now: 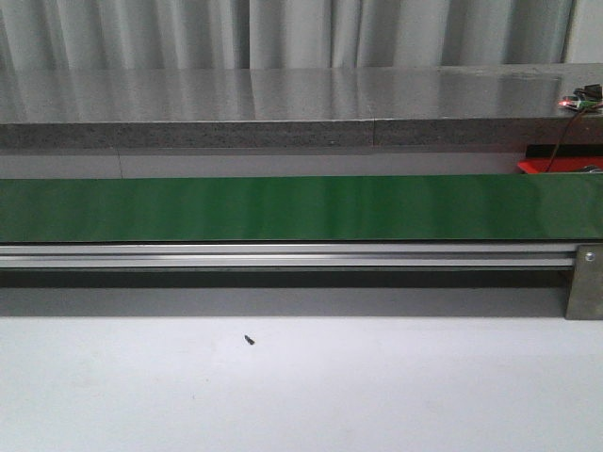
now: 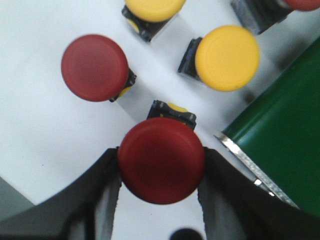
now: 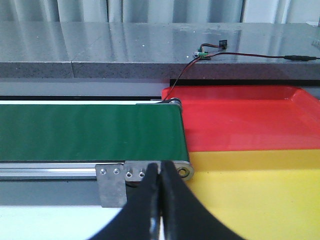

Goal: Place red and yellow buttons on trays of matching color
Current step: 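Lift the red button with the left gripper toward the conveyor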

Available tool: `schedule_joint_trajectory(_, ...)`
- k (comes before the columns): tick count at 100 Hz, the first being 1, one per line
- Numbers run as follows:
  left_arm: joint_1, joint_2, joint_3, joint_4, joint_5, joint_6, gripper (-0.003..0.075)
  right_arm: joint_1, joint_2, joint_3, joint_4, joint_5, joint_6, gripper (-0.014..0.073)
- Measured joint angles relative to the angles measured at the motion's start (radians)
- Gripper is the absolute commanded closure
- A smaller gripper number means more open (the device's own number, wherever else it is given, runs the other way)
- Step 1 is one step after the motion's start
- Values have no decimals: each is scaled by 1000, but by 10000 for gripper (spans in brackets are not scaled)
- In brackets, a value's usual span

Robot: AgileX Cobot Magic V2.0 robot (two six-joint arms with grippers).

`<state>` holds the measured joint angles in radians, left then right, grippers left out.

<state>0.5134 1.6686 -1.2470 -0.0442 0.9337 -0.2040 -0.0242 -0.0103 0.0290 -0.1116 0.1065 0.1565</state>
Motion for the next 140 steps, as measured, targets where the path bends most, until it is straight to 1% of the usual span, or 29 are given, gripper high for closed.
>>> schedule_joint_trajectory(20, -24, -48, -133, -4, 80, 28, 482, 0, 0, 0, 0, 0, 0, 654)
schedule_joint_trajectory(27, -56, -50, -176, -2, 97, 35, 482, 0, 0, 0, 0, 0, 0, 654)
schedule_joint_trajectory(40, -147, -20, -234, -1, 117, 50, 482, 0, 0, 0, 0, 0, 0, 654)
schedule_joint_trajectory(49, -198, 16, -250, 2, 123, 54, 482, 0, 0, 0, 0, 0, 0, 654)
schedule_joint_trajectory(58, -223, 52, -252, 4, 131, 54, 482, 0, 0, 0, 0, 0, 0, 654)
schedule_joint_trajectory(85, -233, 118, -254, 14, 133, 54, 474, 0, 0, 0, 0, 0, 0, 654)
schedule_joint_trajectory(90, -233, 120, -254, 16, 131, 54, 454, 0, 0, 0, 0, 0, 0, 654)
schedule_joint_trajectory(97, -233, 123, -254, 16, 127, 57, 381, 0, 0, 0, 0, 0, 0, 654)
schedule_joint_trajectory(109, -233, 123, -254, 9, 125, 63, 178, 0, 0, 0, 0, 0, 0, 654)
schedule_joint_trajectory(114, -233, 123, -254, -1, 125, 63, 127, 0, 0, 0, 0, 0, 0, 654)
schedule_joint_trajectory(119, -233, 123, -254, -13, 125, 67, 112, 0, 0, 0, 0, 0, 0, 654)
schedule_joint_trajectory(140, -233, 98, -254, -40, 139, 84, 113, 0, 0, 0, 0, 0, 0, 654)
